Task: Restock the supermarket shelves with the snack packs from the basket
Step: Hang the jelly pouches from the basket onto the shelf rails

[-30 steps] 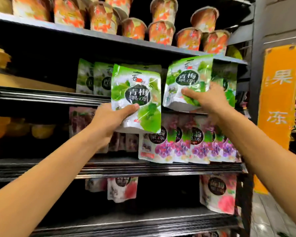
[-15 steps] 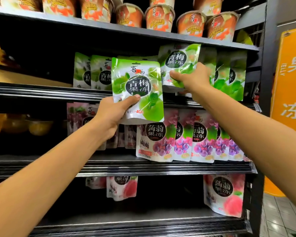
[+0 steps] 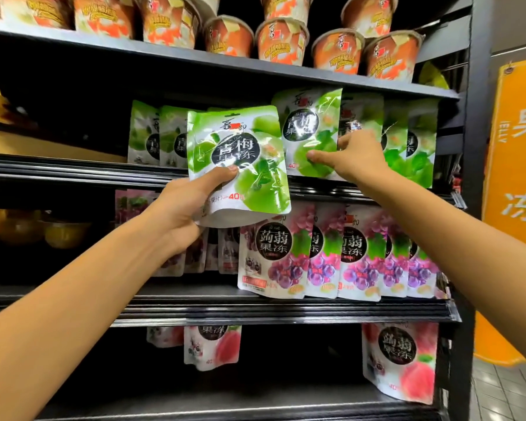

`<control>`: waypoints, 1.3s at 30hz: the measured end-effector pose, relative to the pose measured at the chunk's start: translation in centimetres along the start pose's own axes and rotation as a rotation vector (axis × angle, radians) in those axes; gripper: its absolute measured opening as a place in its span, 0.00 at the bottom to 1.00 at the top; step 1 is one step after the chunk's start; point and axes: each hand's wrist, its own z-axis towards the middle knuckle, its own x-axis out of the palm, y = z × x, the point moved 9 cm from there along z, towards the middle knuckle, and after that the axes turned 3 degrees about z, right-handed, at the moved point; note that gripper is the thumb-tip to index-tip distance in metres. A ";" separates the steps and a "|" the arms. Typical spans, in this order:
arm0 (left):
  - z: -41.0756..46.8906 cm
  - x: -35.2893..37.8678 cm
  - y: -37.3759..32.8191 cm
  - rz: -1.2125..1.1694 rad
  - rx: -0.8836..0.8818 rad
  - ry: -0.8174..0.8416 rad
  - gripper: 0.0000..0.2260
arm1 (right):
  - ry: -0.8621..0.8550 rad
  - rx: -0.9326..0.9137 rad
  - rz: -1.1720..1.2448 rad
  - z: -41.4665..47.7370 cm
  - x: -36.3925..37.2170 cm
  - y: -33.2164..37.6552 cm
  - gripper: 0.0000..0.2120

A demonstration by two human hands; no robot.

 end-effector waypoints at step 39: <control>2.7 3.9 -6.6 0.674 0.472 -0.219 0.26 | 0.276 0.219 0.759 -2.0 4.1 3.9 0.15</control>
